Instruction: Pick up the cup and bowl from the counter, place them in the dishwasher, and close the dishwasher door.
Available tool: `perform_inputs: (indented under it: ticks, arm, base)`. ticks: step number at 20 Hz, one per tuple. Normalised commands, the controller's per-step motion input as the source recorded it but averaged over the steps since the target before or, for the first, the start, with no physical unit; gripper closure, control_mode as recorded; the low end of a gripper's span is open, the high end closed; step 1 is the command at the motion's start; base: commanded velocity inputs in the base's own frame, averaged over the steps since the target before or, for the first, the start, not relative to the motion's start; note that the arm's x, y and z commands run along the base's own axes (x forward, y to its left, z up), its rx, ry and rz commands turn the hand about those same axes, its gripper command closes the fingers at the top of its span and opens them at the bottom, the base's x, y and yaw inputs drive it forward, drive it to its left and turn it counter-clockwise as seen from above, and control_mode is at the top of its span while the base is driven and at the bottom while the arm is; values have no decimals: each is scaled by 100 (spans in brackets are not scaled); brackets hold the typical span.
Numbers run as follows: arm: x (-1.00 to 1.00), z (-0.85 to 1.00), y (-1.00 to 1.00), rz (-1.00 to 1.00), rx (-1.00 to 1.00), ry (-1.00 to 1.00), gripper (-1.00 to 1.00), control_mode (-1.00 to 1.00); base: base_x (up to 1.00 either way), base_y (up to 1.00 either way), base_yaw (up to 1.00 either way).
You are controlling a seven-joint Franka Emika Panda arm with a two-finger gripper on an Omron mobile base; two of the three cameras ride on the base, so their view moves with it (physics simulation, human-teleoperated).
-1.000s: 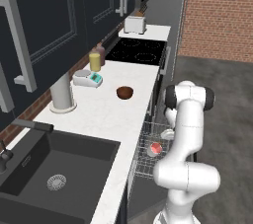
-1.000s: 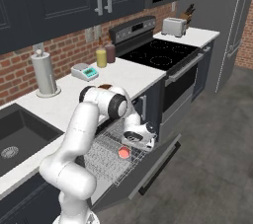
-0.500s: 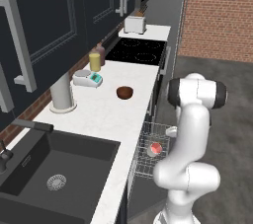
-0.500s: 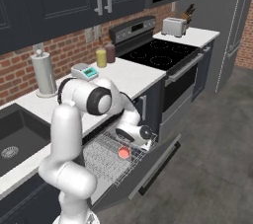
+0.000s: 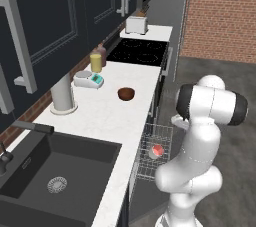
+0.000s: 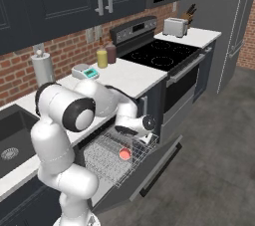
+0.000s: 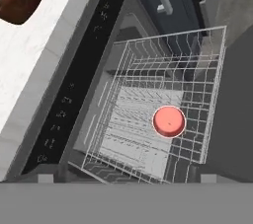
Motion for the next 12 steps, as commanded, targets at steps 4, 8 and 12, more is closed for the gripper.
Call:
perform_inputs:
  ticks: [4, 8, 12]
  arm:
    - [5, 100, 0, -3, 17, 18, -100, -100]
    - [16, 99, -1, 0, 10, 27, -100, -100]
    - [13, 30, 2, -4, 0, 2, -100, -100]
  base:
    - [0, 0, 0]
    - [0, 0, 0]
    - [0, 0, 0]
